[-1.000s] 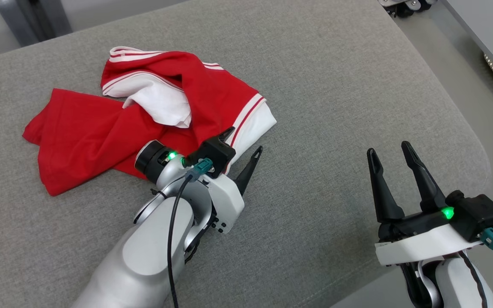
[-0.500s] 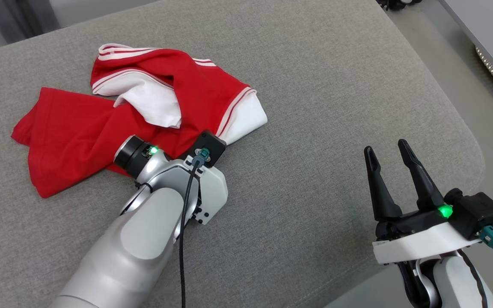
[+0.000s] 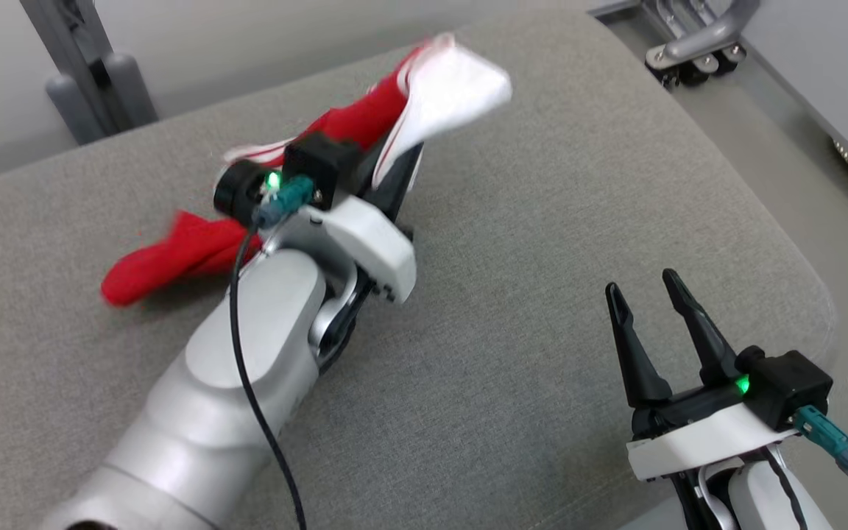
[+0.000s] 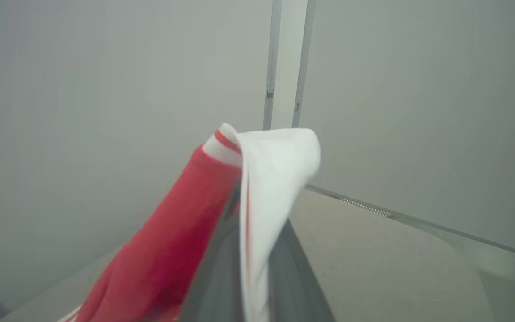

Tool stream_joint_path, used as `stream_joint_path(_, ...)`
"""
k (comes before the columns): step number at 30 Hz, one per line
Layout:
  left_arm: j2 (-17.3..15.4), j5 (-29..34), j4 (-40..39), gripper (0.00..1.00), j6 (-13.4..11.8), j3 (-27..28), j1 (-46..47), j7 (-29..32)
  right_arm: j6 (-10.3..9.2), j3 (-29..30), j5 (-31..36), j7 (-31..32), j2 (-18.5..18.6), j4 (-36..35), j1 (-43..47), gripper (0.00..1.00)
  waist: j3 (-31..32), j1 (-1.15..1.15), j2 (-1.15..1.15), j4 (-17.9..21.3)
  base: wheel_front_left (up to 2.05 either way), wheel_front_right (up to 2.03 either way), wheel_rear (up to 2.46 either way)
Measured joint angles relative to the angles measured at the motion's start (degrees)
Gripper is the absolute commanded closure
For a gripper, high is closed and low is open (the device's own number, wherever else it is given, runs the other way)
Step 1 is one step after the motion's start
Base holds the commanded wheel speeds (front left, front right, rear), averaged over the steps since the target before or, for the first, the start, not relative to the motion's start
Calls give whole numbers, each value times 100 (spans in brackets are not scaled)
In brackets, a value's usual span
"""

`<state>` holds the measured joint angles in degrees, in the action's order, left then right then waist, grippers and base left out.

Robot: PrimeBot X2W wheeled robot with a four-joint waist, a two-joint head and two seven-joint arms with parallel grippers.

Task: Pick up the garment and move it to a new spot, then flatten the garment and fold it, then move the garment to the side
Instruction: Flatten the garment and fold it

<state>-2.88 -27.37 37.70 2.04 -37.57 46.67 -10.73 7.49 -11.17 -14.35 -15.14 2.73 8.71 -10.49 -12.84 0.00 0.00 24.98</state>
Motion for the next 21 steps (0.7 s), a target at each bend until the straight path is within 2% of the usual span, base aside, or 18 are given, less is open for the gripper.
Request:
stream_joint_path(5,11,-307,-563,100,-337,-121,766,-348,0,-100,26,0,1,89,85,0,361,0,0,22,0,0,0)
stream_joint_path(9,12,-714,-845,100,-560,-157,1201,-405,0,-160,40,0,2,127,119,0,536,0,0,78,0,0,0)
stream_joint_path(15,27,-2199,-840,100,-870,-208,1261,-420,0,-101,69,0,2,131,126,0,595,0,0,77,0,0,0)
stream_joint_path(19,21,-3429,-415,100,-944,-205,549,-424,0,-22,105,0,2,105,132,0,569,0,0,-58,0,0,0)
stream_joint_path(21,21,-3889,-223,100,-967,10,171,-424,0,-8,120,0,2,103,144,0,558,0,0,-141,0,0,0)
